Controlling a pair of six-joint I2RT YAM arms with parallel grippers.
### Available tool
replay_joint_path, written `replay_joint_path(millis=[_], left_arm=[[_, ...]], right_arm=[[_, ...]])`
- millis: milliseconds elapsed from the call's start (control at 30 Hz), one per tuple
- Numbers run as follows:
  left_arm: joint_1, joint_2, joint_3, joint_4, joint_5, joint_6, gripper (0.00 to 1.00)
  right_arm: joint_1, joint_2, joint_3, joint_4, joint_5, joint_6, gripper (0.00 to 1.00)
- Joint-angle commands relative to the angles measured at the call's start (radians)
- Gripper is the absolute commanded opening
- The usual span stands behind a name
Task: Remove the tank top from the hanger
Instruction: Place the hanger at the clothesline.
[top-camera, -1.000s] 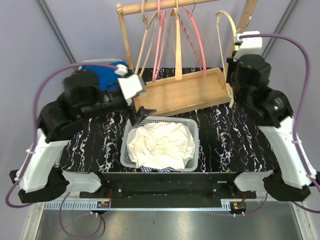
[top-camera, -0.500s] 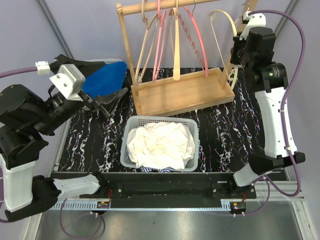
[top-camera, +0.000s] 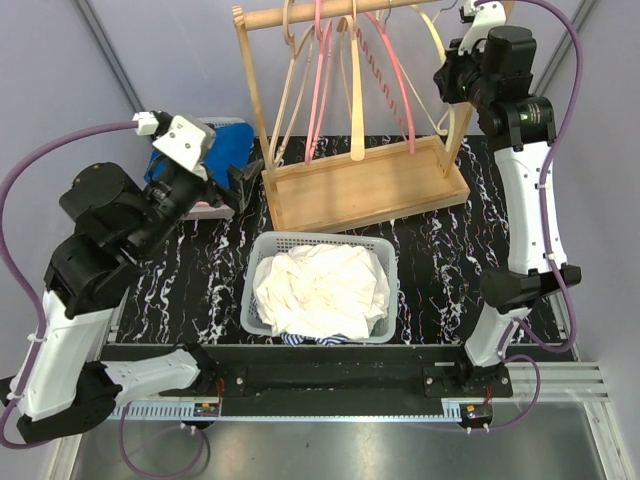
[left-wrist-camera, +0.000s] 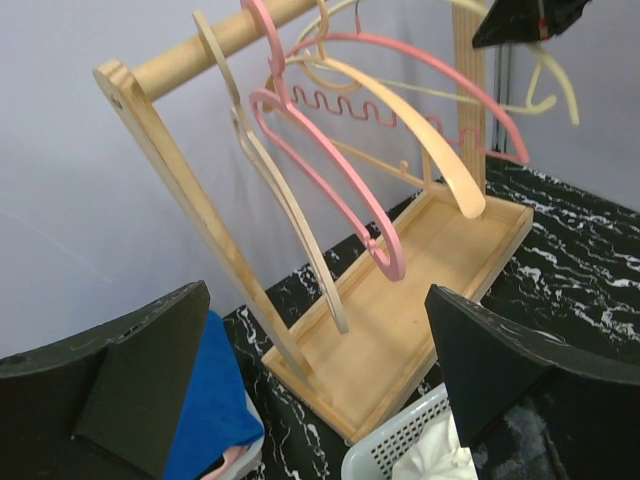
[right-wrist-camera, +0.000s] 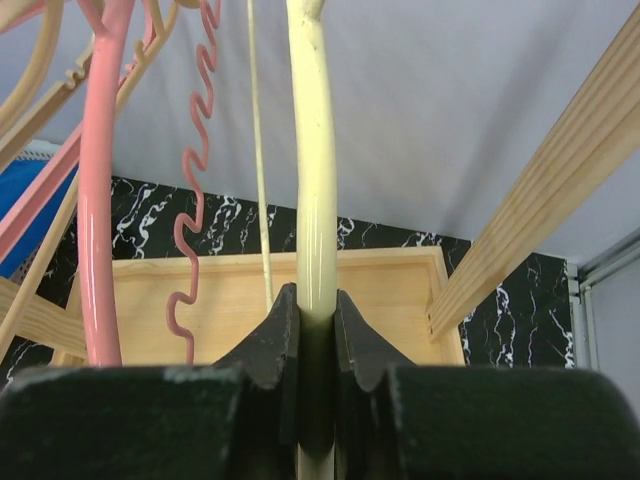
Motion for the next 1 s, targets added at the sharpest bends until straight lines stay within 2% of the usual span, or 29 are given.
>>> replay_joint_path(millis=[0,467,633,667,733,767,800,867,900,967], left_arm=[[0.012,-0.02,0.0,0.06,-0.015,-0.008,0.99],[0.032,-0.046,-0.077,0.021,0.045,-0.082,0.99],[0.032,-0.037,-0.125,0.023,0.047,-0.09,0.99],[0.033,-0.035,-0.134,0.029,0.04,-0.091,0.99],[0.033,-0.026,-0.163,0.049,0.034,-0.096,0.99],[0.033,-0.02,-0.169,0.051,0.033,-0.1,0.99],[0.033,-0.009,-0.178,0.054,0.033,-0.105,0.99],[0.033,0.003,-0.186,0.054,0.037,-0.117,0.99],[0.033,0.015,-0.187,0.049,0.042,-0.12,0.99],[0.033,0.028,-0.18,0.041,0.06,-0.122,0.99]], right_arm=[[-0.011,0.019,0.098,0.075,-0.029,-0.022,0.0],[-0.011,0.137,0.127,0.101,-0.046,-0.022,0.0],[-0.011,0.091,0.038,0.118,-0.037,-0.021,0.0],[-0.011,0.073,0.008,0.136,-0.031,-0.022,0.03],[-0.009,-0.003,-0.109,0.166,-0.017,-0.024,0.21],[-0.011,-0.031,-0.153,0.201,-0.014,-0.032,0.35],[-0.011,-0.064,-0.245,0.219,-0.009,-0.033,0.45],[-0.011,-0.16,-0.336,0.282,0.003,-0.047,0.5],[-0.011,-0.218,-0.42,0.304,0.001,-0.052,0.51],[-0.011,-0.269,-0.488,0.348,0.032,-0.065,0.53]])
